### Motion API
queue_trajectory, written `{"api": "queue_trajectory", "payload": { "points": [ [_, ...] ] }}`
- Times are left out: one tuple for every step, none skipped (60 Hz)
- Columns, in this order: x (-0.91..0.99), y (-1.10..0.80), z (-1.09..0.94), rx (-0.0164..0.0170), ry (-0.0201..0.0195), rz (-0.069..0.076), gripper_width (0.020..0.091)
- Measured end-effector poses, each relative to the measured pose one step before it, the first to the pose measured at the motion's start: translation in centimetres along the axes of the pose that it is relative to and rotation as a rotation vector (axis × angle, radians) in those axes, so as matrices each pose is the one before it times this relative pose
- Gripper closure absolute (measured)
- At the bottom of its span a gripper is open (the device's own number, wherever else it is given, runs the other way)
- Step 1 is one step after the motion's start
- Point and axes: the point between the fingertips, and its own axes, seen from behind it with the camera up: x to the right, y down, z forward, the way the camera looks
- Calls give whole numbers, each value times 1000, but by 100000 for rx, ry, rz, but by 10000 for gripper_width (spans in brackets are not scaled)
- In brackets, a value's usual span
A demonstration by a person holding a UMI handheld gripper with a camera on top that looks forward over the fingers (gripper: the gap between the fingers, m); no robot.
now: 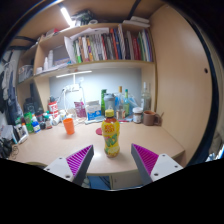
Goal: Pour water
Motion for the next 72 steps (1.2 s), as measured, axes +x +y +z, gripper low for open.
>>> {"api": "queue_trajectory", "payload": {
  "points": [
    [-140, 164, 1022, -29, -109, 373, 272],
    [-108, 153, 1050, -14, -73, 310, 269],
    [-71, 144, 1045, -37, -17, 209, 269],
    [-48, 182, 1047, -138, 77, 133, 269],
    [-15, 186, 1047, -175, 152, 47, 270],
    [15, 172, 1033, -142, 228, 59, 268],
    [60, 161, 1027, -24, 283, -15, 268],
    [50, 148, 1019, 1, 247, -144, 269],
    [16, 161, 949, -54, 200, -271, 269],
    [2, 156, 918, -120, 175, -344, 269],
    [26, 155, 896, -133, 162, -438, 269],
    [30, 160, 875, -83, 200, -369, 268],
    [81, 149, 836, -139, 238, -338, 269],
    [61, 135, 831, -152, 196, -261, 268],
    [61, 147, 814, -87, 157, -209, 269],
    [59, 144, 904, 24, 112, 35, 270],
    [110, 76, 751, -36, 380, 100, 270],
    [137, 91, 692, -14, 483, 159, 271],
    [47, 92, 670, -35, 286, 144, 271],
    [-18, 70, 634, 32, -19, 36, 271],
    [-7, 57, 626, -20, -58, -154, 272],
    [60, 27, 456, -49, 232, -398, 270],
    [135, 29, 451, 18, 7, -267, 347],
    [-42, -31, 485, 96, 144, -384, 424],
    [-261, 144, 480, -27, -159, -396, 502],
    [-288, 172, 458, -415, -1154, -161, 579],
    [88, 263, 260, -722, 512, -414, 656],
    [169, -468, 199, 2326, 1091, 119, 658],
    [253, -116, 210, 1300, 1638, -81, 664],
    [325, 68, 117, 329, 1877, -436, 676],
    [13, -158, 265, 761, 860, -140, 707],
    [-113, 54, 22, -254, 632, 267, 708],
    [-117, 52, 109, -667, 299, 324, 705],
    [-156, 49, 145, -1130, -134, 102, 731],
    [-232, 110, 126, -1429, -437, -26, 749],
    [-167, -38, 185, -1136, -467, -98, 732],
    [-130, -85, 199, -1118, -501, -208, 779],
    [-65, -41, 196, -1456, -199, 84, 782],
    [-171, -42, 210, -1548, -571, 452, 797],
    [-103, 24, 282, -1779, -1028, 914, 798],
    [-140, -197, 175, -2027, -1347, 1245, 799],
    [-388, -387, -58, -565, -909, 938, 799],
    [-329, -638, 104, -11, -1290, 183, 798],
    [-139, -796, 137, 429, -705, -713, 798],
    [57, -921, 154, 623, 106, -1560, 798],
    [131, -1042, 184, 723, 663, -2174, 797],
    [178, -1179, 246, 919, 922, -2631, 798],
    [173, -1271, 280, 1057, 1024, -2989, 797],
    [119, -1339, 375, 1197, 952, -3057, 797],
    [117, -1418, 577, 1007, 438, -3069, 798],
    [29, -1476, 627, 1172, 477, -3454, 797],
    [-37, -1253, 459, 902, 629, -3664, 797],
    [-381, -982, 566, 1106, 1402, -3703, 798],
    [-44, -1183, 676, 510, 752, -4770, 798],
    [13, -1160, 677, 439, 814, -5340, 798],
    [-29, -1126, 695, 569, 937, -5944, 799],
    [22, -1144, 708, 803, 1184, -6305, 797],
    [34, -1153, 738, 1062, 1440, -6506, 798],
    [18, -1126, 765, 1125, 1538, -6855, 798],
    [-4, -1026, 754, 770, 1530, -7437, 799],
    [-88, -879, 719, 499, 1340, -8063, 797],
    [-193, -915, 709, 510, 971, -8202, 800],
    [-305, -894, 635, 744, 703, -8042, 800],
    [-52, -633, 543, 1865, -511, -8578, 799],
    [-383, -923, 638, 1227, 175, -7727, 801],
    [-932, -1026, 533, 628, 1572, -7003, 800],
    [-356, -957, 454, 1558, 486, -7779, 800],
    [-267, -858, 478, 1530, 819, -8175, 800],
    [-158, -810, 366, 1260, 1145, -8383, 800],
    [-68, -816, 333, 1211, 1172, -8068, 802],
    [-51, -772, 333, 1309, 1003, -7401, 803],
    [-77, -818, 256, 1277, 848, -6706, 801]
  ]
}}
